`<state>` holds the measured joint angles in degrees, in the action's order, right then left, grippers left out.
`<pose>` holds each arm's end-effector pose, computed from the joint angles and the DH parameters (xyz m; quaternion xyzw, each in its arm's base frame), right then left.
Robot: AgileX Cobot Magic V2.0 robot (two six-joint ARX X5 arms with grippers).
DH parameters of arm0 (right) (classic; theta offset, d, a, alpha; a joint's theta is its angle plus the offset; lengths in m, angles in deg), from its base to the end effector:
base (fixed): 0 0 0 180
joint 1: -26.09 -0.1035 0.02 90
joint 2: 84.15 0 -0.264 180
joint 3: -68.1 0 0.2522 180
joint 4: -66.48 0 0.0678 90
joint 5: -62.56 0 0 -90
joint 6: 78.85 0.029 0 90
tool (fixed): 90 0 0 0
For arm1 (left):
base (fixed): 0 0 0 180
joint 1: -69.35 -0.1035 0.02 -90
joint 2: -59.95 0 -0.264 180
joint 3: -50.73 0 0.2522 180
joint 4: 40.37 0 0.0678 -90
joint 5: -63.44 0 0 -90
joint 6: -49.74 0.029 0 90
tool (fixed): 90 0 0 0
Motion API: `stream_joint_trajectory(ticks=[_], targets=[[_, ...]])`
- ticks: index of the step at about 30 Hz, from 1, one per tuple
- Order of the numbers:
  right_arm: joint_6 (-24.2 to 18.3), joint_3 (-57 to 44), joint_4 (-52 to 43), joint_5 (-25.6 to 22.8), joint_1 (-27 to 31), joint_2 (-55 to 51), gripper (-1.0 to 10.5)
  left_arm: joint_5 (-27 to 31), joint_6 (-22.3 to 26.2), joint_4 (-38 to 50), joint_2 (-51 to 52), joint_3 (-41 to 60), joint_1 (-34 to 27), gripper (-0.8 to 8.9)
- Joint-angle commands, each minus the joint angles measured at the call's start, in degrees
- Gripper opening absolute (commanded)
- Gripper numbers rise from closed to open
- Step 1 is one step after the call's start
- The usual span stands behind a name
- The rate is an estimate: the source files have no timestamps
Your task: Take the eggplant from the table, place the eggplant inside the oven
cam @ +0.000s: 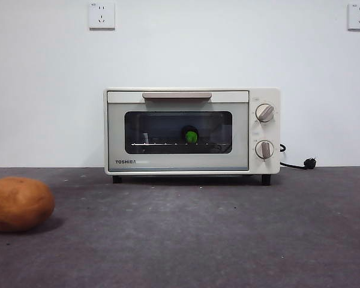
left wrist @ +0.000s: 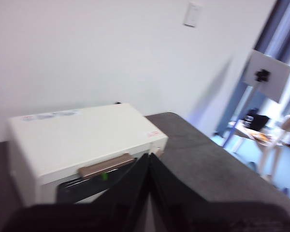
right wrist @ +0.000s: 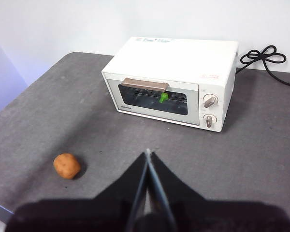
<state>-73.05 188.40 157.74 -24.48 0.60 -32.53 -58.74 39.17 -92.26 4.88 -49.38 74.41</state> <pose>0.0329 0.0173 0.5082 0.0099 0.2039 0.2310 0.9513 0.1368 -0.0276 0.4874 -0.1011 0.0872 -0.3120 0.9407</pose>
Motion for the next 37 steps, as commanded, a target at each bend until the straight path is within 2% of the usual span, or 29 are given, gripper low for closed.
stream_joint_trajectory(ticks=[1,5,29,37], targets=[[0.63,0.22,1.25,0.04,-0.09,-0.11,0.0,3.91,2.73,-2.23,2.49,0.07,0.17,-0.06],[0.63,0.22,1.25,0.02,-0.09,-0.09,0.0,7.21,3.39,-4.70,5.20,0.04,0.17,-0.06],[0.59,0.22,1.25,-0.02,-0.09,0.90,0.0,6.25,1.62,-5.95,6.54,-0.02,0.17,-0.04],[0.59,0.22,1.25,-0.42,-0.09,2.99,0.0,6.25,-3.34,-6.29,6.32,-0.02,0.17,-0.04]])
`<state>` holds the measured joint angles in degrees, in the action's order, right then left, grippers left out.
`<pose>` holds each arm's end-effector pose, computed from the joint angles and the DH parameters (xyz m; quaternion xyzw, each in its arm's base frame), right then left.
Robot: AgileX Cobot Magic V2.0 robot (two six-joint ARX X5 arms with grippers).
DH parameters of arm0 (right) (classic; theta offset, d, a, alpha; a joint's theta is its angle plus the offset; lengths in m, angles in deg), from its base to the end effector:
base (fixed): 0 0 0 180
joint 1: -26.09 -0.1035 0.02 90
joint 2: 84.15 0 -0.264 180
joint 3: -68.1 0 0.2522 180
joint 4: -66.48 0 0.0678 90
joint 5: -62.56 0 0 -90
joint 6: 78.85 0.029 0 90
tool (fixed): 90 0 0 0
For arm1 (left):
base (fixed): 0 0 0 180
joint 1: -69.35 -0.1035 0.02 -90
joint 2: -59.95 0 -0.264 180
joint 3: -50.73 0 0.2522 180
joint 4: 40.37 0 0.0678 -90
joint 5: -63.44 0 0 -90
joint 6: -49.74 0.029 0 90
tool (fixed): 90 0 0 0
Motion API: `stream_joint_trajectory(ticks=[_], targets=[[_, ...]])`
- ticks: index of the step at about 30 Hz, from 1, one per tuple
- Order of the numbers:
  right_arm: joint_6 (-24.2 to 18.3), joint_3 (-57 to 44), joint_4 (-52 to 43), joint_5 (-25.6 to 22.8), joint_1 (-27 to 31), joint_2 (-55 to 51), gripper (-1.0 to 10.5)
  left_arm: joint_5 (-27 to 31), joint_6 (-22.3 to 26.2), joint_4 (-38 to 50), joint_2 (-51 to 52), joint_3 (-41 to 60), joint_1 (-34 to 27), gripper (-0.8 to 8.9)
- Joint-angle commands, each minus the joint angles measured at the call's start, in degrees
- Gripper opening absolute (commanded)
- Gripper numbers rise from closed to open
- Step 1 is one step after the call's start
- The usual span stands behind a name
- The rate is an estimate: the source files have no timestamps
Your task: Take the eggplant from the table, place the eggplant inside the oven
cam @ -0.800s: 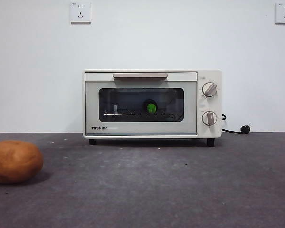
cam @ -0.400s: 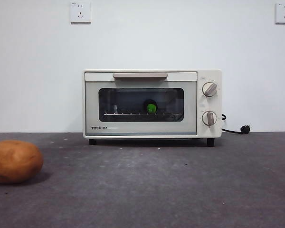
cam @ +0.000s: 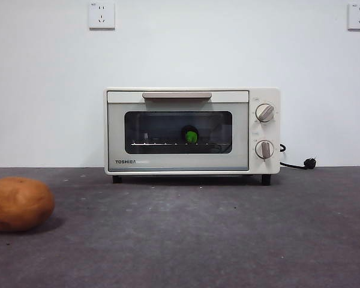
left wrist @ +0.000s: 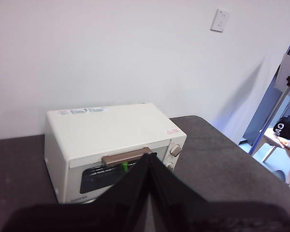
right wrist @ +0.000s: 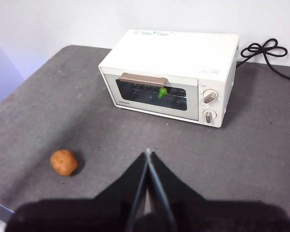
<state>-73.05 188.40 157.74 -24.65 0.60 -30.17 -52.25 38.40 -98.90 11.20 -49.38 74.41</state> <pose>0.0479 0.0244 0.5072 0.0055 0.2235 0.2275 0.9478 0.0951 -0.0210 0.4873 -0.1062 0.0874 -0.2572 0.9565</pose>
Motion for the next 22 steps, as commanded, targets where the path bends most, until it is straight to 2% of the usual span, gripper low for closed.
stream_joint_trajectory(ticks=[1,8,15,19,22], targets=[[0.59,0.22,1.25,-0.24,-0.09,0.92,0.0,-0.24,-2.69,0.13,0.00,-0.02,0.17,-0.04],[0.59,0.22,1.25,-0.24,-0.09,4.20,0.0,-0.20,-1.40,-0.02,0.00,-0.02,0.24,-0.04],[0.59,0.22,1.25,-0.26,-0.09,8.92,0.0,-0.11,10.56,1.66,0.20,0.04,0.59,-0.04],[0.59,0.22,1.22,-0.28,-0.04,12.00,0.0,3.54,17.42,1.51,1.84,0.04,0.37,-0.04],[0.59,0.22,1.22,-0.28,-0.02,14.78,0.0,6.10,20.61,1.53,4.26,0.13,0.07,-0.04]])
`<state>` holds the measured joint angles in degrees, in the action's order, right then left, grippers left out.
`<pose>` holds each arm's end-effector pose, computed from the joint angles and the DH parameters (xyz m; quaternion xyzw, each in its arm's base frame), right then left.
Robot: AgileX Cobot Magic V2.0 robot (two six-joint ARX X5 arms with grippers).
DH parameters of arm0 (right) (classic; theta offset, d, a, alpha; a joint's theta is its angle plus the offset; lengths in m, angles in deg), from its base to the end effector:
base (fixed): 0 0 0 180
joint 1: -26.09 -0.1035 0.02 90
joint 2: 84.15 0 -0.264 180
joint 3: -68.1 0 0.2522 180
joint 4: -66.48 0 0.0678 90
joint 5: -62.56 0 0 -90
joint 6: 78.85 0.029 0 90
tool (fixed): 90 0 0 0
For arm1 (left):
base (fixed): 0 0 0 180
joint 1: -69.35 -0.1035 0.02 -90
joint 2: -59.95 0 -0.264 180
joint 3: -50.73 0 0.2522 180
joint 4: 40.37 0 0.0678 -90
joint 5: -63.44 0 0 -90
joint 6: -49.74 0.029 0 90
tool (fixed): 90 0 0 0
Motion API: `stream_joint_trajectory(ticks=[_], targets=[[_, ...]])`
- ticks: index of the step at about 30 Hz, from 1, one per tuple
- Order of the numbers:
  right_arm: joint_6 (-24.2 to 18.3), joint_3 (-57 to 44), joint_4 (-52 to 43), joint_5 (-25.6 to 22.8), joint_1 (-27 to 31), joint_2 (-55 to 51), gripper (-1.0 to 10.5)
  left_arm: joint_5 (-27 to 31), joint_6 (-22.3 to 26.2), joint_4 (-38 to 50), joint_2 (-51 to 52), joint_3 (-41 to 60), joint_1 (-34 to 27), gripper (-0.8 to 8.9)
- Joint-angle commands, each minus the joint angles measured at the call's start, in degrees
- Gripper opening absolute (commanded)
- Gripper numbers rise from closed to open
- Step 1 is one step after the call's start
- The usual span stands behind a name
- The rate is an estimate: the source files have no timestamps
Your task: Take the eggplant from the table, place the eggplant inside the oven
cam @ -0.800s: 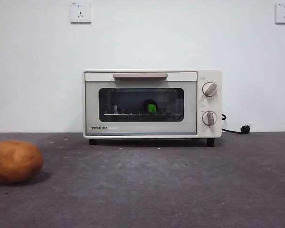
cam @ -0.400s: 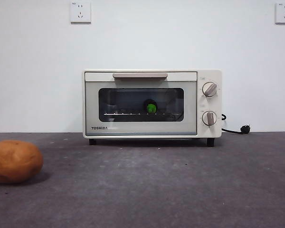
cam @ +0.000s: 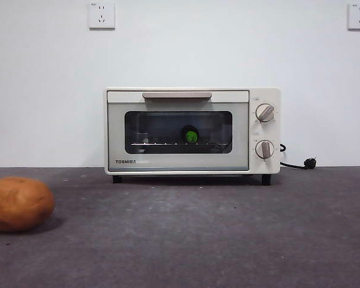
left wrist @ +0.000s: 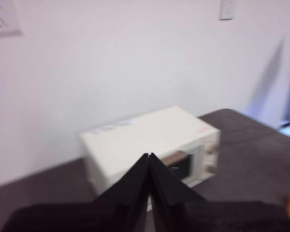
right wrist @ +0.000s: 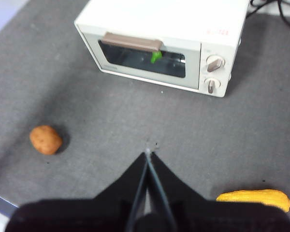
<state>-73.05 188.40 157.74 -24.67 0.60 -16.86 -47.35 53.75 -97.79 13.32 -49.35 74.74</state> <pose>0.1310 0.0640 0.4886 -0.0181 0.3325 0.2141 0.9183 0.0822 -0.0181 0.4914 0.0294 0.0264 -0.2274 0.9730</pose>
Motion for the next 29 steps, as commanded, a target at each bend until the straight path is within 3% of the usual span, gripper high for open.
stream_joint_trajectory(ticks=[1,7,14,23,29], targets=[[0.57,0.22,1.22,-0.26,-0.02,2.36,0.0,1.55,5.33,0.42,3.02,0.17,-0.52,-0.04],[0.59,0.22,1.22,-0.26,-0.02,8.24,0.0,1.57,6.14,6.67,11.26,8.04,-2.91,-0.04],[0.59,0.22,1.22,-0.26,-0.02,14.16,0.0,1.60,7.08,23.26,25.29,34.07,-4.00,-0.04],[0.59,0.22,1.20,-0.26,0.02,18.45,0.0,1.57,7.10,25.16,37.33,60.72,-4.02,-0.04],[0.59,0.22,0.35,-0.28,0.02,18.82,0.0,2.60,7.10,25.14,41.38,69.16,-4.02,-0.04]])
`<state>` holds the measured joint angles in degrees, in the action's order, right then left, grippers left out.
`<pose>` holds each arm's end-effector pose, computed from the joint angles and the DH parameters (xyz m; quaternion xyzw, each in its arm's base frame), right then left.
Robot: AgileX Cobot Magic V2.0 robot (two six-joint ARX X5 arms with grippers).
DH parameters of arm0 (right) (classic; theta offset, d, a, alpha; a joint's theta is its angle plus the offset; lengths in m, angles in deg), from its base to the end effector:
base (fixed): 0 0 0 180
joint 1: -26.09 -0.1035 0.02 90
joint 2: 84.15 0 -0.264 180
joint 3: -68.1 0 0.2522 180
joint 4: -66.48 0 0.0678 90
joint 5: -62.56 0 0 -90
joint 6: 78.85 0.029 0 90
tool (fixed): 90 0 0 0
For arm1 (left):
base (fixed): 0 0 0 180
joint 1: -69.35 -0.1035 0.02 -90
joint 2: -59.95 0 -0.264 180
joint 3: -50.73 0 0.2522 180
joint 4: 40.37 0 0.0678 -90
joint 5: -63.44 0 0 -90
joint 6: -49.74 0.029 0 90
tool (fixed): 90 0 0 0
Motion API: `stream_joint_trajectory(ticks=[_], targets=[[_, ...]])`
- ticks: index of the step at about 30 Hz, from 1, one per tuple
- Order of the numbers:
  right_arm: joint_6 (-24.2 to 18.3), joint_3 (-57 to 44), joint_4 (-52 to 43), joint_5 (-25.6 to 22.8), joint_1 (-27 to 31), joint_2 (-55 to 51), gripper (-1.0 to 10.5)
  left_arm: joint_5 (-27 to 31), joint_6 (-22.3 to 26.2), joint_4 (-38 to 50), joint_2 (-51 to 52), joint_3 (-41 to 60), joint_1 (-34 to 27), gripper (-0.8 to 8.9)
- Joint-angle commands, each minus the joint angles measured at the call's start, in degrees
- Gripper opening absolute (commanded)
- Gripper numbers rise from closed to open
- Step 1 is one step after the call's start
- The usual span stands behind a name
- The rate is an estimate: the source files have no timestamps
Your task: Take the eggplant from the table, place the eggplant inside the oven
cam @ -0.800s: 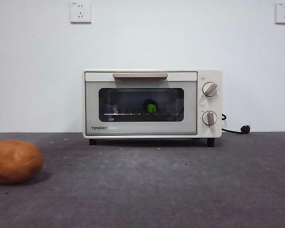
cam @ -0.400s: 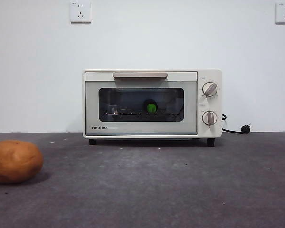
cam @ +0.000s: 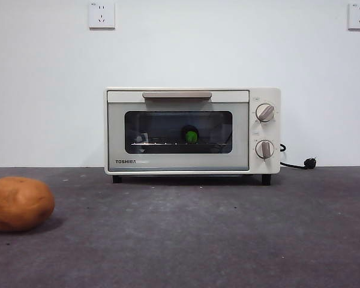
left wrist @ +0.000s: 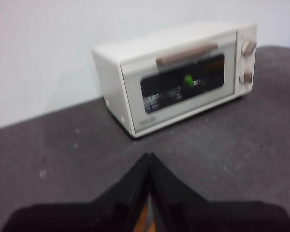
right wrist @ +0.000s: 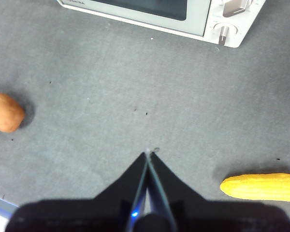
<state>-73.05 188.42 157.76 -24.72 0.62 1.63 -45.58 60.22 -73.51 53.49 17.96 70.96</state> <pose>0.2354 0.1136 0.4289 -0.0504 0.4761 0.1904 0.8571 0.0780 -0.0116 0.2337 0.0807 0.0423 -0.1834 0.9788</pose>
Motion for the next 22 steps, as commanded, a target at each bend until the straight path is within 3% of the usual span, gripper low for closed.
stream_joint_trajectory(ticks=[1,7,22], targets=[[0.59,0.20,0.00,-0.22,0.00,0.31,0.0,1.68,0.63,0.79,1.79,2.86,-0.22,-0.04],[0.59,0.20,-1.27,-0.24,0.00,0.31,0.0,4.11,0.50,0.74,4.44,7.69,-0.17,-0.04],[0.59,0.20,-1.55,-0.24,0.00,0.31,0.0,4.02,-1.55,0.63,6.23,15.54,3.15,-0.04]])
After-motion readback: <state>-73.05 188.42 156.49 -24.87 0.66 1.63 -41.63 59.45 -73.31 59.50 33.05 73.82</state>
